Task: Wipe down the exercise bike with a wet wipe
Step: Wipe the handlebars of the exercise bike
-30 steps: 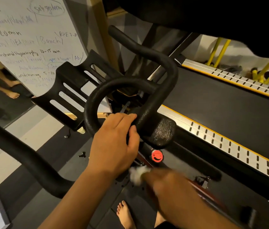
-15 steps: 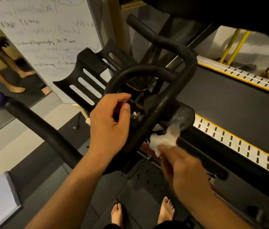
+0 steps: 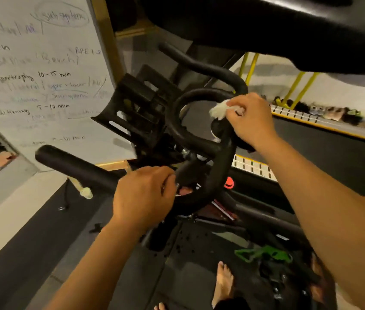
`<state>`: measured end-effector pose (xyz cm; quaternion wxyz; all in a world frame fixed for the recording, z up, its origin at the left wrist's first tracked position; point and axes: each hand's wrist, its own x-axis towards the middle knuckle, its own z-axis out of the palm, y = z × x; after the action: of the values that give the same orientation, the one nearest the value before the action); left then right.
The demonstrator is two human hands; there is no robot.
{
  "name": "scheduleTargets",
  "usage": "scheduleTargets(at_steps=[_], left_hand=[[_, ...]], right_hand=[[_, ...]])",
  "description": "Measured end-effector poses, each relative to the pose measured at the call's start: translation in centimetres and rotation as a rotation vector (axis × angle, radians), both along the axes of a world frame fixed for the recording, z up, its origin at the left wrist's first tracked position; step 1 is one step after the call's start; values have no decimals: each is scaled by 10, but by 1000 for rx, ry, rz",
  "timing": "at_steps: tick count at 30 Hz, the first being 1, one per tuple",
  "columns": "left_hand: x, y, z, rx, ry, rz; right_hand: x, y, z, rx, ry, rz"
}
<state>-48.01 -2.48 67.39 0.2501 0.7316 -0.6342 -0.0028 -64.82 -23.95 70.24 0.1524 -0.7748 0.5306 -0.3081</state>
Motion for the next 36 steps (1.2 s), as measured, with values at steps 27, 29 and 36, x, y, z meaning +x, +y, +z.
scheduleTargets(at_steps=[27,29,36], left_hand=[[-2,32,-17,-78,332,-474],[-3,34,-20,-160,383,-400],[11,42,-23,-424,451,-197]], right_hand=[[7,231,-27,280,-91,151],[5,229,-32,221,53,167],[-17,200,-13,-96,640,125]])
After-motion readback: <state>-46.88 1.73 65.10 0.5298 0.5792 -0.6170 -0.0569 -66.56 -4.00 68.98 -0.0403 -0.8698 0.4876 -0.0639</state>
